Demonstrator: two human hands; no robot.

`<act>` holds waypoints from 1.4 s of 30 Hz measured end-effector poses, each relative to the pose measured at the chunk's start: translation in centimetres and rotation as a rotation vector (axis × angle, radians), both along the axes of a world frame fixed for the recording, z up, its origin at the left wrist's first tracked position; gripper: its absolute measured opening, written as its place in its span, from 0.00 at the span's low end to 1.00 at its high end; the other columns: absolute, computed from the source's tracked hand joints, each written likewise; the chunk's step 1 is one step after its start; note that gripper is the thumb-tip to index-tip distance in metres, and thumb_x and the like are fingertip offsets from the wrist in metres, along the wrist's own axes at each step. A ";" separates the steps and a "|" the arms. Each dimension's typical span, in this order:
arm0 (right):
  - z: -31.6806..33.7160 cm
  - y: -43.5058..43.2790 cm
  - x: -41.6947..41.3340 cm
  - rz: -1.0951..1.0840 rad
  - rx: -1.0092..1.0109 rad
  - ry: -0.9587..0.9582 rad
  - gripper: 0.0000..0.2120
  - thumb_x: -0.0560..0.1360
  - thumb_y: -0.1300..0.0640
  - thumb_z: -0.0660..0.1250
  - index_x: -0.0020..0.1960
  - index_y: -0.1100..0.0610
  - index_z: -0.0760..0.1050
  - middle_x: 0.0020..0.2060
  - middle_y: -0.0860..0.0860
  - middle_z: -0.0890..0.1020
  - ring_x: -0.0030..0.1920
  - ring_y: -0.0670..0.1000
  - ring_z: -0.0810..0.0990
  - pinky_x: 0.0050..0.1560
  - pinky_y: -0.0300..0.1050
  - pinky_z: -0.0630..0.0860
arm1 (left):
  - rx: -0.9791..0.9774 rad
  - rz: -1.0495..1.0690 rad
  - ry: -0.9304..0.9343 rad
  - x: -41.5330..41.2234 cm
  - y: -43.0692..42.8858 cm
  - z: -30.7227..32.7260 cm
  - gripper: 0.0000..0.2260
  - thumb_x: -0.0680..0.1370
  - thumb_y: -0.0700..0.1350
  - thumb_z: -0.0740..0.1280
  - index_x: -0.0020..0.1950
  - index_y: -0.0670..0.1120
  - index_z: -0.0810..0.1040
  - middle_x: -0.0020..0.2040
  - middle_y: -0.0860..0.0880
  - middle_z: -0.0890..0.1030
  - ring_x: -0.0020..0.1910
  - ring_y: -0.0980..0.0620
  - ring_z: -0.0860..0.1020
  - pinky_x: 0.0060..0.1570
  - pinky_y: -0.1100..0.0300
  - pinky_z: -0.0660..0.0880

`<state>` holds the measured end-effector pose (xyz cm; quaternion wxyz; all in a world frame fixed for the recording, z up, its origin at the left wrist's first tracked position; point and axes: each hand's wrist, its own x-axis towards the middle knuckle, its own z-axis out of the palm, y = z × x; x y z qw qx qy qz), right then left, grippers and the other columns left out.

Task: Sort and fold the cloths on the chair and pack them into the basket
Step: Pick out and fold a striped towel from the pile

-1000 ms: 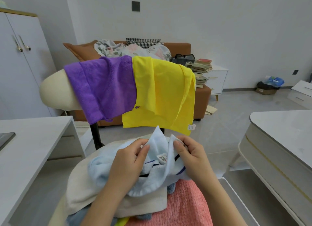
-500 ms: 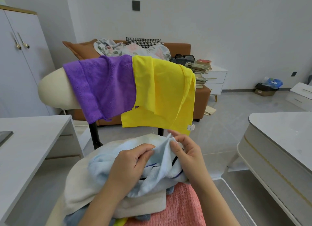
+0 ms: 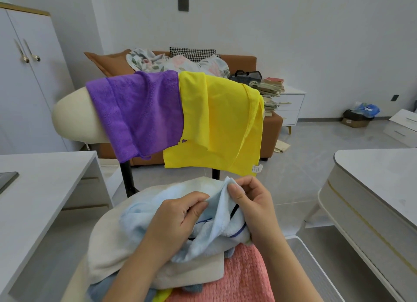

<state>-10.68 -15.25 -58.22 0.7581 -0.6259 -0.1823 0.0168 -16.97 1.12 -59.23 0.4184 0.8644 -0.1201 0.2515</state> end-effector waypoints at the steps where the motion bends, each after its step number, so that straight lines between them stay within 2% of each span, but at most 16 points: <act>1: 0.0 0.0 0.2 -0.011 0.006 0.006 0.04 0.72 0.57 0.72 0.42 0.50 0.79 0.37 0.51 0.78 0.39 0.49 0.76 0.41 0.45 0.74 | 0.017 0.016 -0.002 0.0 0.0 0.1 0.11 0.78 0.57 0.57 0.48 0.56 0.76 0.35 0.55 0.77 0.32 0.56 0.73 0.33 0.61 0.70; 4: 0.0 -0.6 0.6 -0.011 -0.044 0.047 0.10 0.74 0.62 0.69 0.54 0.51 0.80 0.44 0.50 0.83 0.45 0.48 0.81 0.47 0.42 0.78 | -0.007 0.037 0.075 -0.4 0.7 0.4 0.11 0.74 0.54 0.54 0.51 0.59 0.73 0.43 0.57 0.75 0.40 0.55 0.74 0.40 0.65 0.70; 8: 0.0 -0.7 0.5 -0.003 -0.143 0.030 0.07 0.76 0.62 0.66 0.43 0.53 0.80 0.37 0.50 0.81 0.41 0.50 0.78 0.42 0.46 0.74 | 0.067 0.069 0.135 -0.8 2.4 -0.1 0.13 0.68 0.48 0.52 0.48 0.56 0.72 0.41 0.59 0.74 0.44 0.56 0.72 0.46 0.59 0.68; 11: -0.1 0.0 0.3 0.000 -0.172 -0.005 0.06 0.78 0.62 0.64 0.44 0.55 0.76 0.35 0.48 0.78 0.38 0.47 0.75 0.41 0.44 0.71 | 0.028 0.113 0.164 -0.9 2.7 -0.2 0.08 0.75 0.41 0.57 0.45 0.53 0.72 0.37 0.60 0.74 0.37 0.60 0.71 0.38 0.67 0.65; 13: -0.1 0.4 0.1 0.018 -0.212 -0.047 0.05 0.78 0.62 0.63 0.44 0.55 0.75 0.34 0.45 0.77 0.37 0.44 0.74 0.40 0.40 0.71 | 0.011 0.148 0.160 -0.9 2.9 -0.2 0.08 0.79 0.39 0.60 0.45 0.51 0.73 0.36 0.60 0.74 0.34 0.58 0.71 0.35 0.67 0.66; 15: -0.2 0.8 -0.1 0.057 -0.277 -0.080 0.04 0.78 0.60 0.63 0.45 0.55 0.75 0.35 0.44 0.77 0.37 0.44 0.74 0.39 0.39 0.71 | -0.019 0.204 0.131 -0.9 3.4 -0.2 0.07 0.80 0.41 0.62 0.45 0.52 0.72 0.35 0.57 0.77 0.35 0.56 0.74 0.35 0.64 0.70; 18: -0.5 1.4 -0.5 0.113 -0.417 -0.119 0.03 0.78 0.56 0.64 0.46 0.54 0.75 0.36 0.48 0.77 0.38 0.46 0.74 0.40 0.46 0.73 | -0.064 0.297 0.085 -0.8 3.7 -0.2 0.06 0.79 0.44 0.63 0.44 0.53 0.70 0.38 0.47 0.80 0.37 0.52 0.77 0.37 0.55 0.72; 21: -0.4 2.0 -0.9 0.139 -0.492 -0.176 0.03 0.78 0.56 0.64 0.45 0.53 0.75 0.37 0.48 0.78 0.38 0.43 0.75 0.40 0.44 0.73 | -0.040 0.398 0.115 -0.8 3.5 0.0 0.07 0.77 0.47 0.66 0.49 0.53 0.68 0.45 0.53 0.76 0.41 0.56 0.74 0.39 0.60 0.68; 24: -0.3 2.2 -1.1 0.130 -0.488 -0.191 0.03 0.78 0.57 0.64 0.46 0.52 0.75 0.39 0.49 0.79 0.39 0.45 0.76 0.42 0.47 0.74 | 0.042 0.510 0.189 -1.0 3.7 -0.1 0.12 0.76 0.51 0.66 0.52 0.53 0.63 0.36 0.53 0.74 0.36 0.52 0.73 0.34 0.55 0.66; 28: -0.2 2.4 -1.3 0.147 -0.438 -0.169 0.10 0.78 0.61 0.62 0.51 0.47 0.76 0.34 0.46 0.75 0.32 0.48 0.71 0.34 0.44 0.69 | 0.001 0.426 0.074 -1.2 2.9 0.4 0.08 0.77 0.46 0.66 0.48 0.52 0.66 0.32 0.50 0.73 0.34 0.55 0.73 0.35 0.59 0.67; 31: 0.2 2.8 -1.8 0.164 -0.436 -0.185 0.05 0.75 0.53 0.64 0.48 0.46 0.77 0.36 0.50 0.79 0.36 0.52 0.75 0.38 0.45 0.73 | -0.041 0.367 0.010 -1.1 1.7 1.0 0.09 0.76 0.41 0.68 0.46 0.51 0.68 0.32 0.53 0.71 0.36 0.58 0.72 0.37 0.66 0.67; 33: 0.3 3.2 -2.2 0.165 -0.477 -0.202 0.09 0.69 0.42 0.66 0.44 0.46 0.77 0.39 0.52 0.81 0.42 0.53 0.79 0.43 0.48 0.75 | -0.060 0.362 0.000 -1.0 1.2 1.1 0.08 0.75 0.40 0.69 0.45 0.49 0.70 0.29 0.55 0.67 0.34 0.59 0.71 0.35 0.68 0.67; 34: 0.2 3.4 -2.4 0.158 -0.492 -0.215 0.10 0.68 0.41 0.67 0.42 0.47 0.77 0.38 0.52 0.82 0.42 0.52 0.79 0.43 0.49 0.75 | -0.076 0.359 0.010 -0.9 1.1 1.1 0.08 0.75 0.40 0.69 0.45 0.48 0.71 0.28 0.55 0.66 0.33 0.58 0.70 0.34 0.67 0.66; 36: 0.2 3.7 -2.5 0.118 -0.461 -0.220 0.05 0.71 0.48 0.69 0.39 0.49 0.78 0.36 0.52 0.82 0.40 0.53 0.80 0.41 0.49 0.75 | -0.113 0.335 0.019 -0.8 1.2 0.9 0.08 0.74 0.41 0.70 0.44 0.49 0.72 0.27 0.54 0.66 0.30 0.56 0.69 0.31 0.65 0.65; 39: 0.1 3.6 -2.3 0.069 -0.391 -0.182 0.06 0.74 0.58 0.68 0.39 0.53 0.78 0.35 0.53 0.81 0.38 0.52 0.79 0.40 0.49 0.75 | -0.221 0.253 0.048 -0.7 1.8 0.9 0.08 0.74 0.46 0.71 0.47 0.51 0.73 0.33 0.52 0.76 0.30 0.57 0.71 0.31 0.68 0.67; 42: 0.0 3.6 -2.2 0.024 -0.387 -0.182 0.05 0.75 0.60 0.68 0.41 0.52 0.78 0.36 0.50 0.81 0.39 0.47 0.79 0.41 0.44 0.74 | -0.269 0.248 0.100 -0.8 2.6 1.1 0.03 0.75 0.50 0.67 0.45 0.52 0.75 0.37 0.48 0.80 0.35 0.51 0.77 0.36 0.57 0.73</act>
